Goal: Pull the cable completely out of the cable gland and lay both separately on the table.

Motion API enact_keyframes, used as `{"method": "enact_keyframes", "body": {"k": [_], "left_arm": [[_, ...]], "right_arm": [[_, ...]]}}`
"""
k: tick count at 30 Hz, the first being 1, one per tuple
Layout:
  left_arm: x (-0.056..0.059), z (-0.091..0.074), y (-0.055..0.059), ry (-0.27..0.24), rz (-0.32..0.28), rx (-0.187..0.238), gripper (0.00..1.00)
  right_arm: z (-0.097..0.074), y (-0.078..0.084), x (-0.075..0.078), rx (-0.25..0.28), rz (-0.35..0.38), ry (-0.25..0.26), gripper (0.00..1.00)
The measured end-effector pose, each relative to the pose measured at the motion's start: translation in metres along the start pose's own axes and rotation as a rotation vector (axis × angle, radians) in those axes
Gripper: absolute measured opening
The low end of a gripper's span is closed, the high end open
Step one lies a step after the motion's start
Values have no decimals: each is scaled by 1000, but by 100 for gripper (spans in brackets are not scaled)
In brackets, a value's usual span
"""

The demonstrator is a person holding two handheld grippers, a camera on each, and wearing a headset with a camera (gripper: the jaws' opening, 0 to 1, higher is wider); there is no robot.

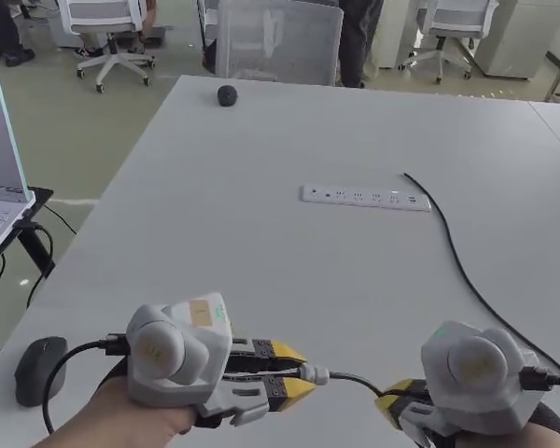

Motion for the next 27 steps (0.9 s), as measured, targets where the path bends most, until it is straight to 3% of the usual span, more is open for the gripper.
{"method": "enact_keyframes", "body": {"k": [4,11,16,20,24,27], "left_arm": [[0,0,0,0,-2,-1,15],[0,1,1,-1,-3,-4,15],[-2,1,1,0,-10,-6,15],[-3,1,2,-5,-9,-13,15],[-3,1,3,-6,-9,-14,15],[-3,0,3,-6,-11,-12,15]], "right_arm": [[-1,0,0,7,0,1,0],[-2,-1,0,17,-100,9,0],[-5,-2,-2,25,-127,2,1],[-7,-7,-9,49,-159,-15,11],[-13,-21,-25,94,-225,-62,14],[-15,-31,-38,101,-353,-65,15]]}}
Point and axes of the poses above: the centre of the closed fingertips' face, and the gripper's own axes: z roughly forward along the fingers, x roughly to its right, y roughly out of its underside, the point moved 5 cm from there along -z, roughly backward along the fingers, and after that the axes turned 10 degrees about z, right-handed, at the moved point
